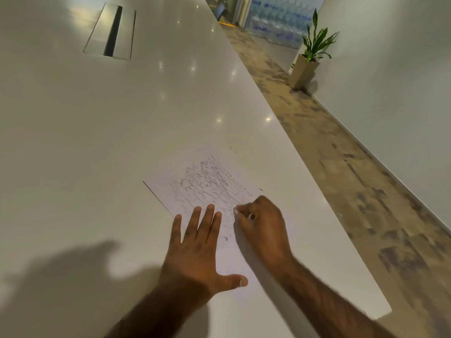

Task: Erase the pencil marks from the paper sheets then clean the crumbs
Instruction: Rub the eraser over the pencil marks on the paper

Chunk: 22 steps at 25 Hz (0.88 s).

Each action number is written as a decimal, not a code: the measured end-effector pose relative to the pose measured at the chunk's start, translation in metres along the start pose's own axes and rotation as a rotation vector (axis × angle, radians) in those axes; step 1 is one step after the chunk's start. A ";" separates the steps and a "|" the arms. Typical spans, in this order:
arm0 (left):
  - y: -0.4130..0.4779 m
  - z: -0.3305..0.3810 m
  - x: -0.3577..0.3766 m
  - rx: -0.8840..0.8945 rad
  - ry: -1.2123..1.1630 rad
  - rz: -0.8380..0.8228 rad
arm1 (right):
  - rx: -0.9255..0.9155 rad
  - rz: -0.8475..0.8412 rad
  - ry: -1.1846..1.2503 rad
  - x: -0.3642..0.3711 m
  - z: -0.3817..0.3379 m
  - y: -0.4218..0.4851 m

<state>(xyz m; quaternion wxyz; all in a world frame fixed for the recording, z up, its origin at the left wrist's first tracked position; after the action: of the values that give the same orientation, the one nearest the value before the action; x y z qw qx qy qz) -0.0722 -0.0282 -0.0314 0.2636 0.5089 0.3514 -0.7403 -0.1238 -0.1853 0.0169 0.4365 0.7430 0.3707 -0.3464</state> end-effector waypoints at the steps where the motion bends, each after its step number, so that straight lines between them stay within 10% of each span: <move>1: 0.001 -0.001 0.001 -0.004 0.007 0.001 | -0.048 -0.026 -0.025 0.002 -0.004 -0.006; 9: 0.002 0.002 0.000 -0.032 0.019 -0.074 | 0.323 0.150 0.202 -0.015 0.046 0.033; 22: 0.015 -0.032 -0.015 -0.026 0.069 -0.053 | 0.047 0.015 0.333 -0.010 -0.030 -0.032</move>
<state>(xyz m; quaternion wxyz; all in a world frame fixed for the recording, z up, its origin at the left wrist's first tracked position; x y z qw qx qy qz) -0.0375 -0.0117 -0.0289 0.2384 0.5211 0.3832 -0.7244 -0.1502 -0.1494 0.0240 0.3540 0.8028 0.4242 -0.2242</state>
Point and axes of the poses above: each hand's wrist, its own y-axis towards the middle knuckle, its own x-axis out of the palm, z = x × y, the point moved 5 cm from there along y, towards the middle knuckle, and after that the axes turned 15 degrees about -x, right-handed, at the moved point
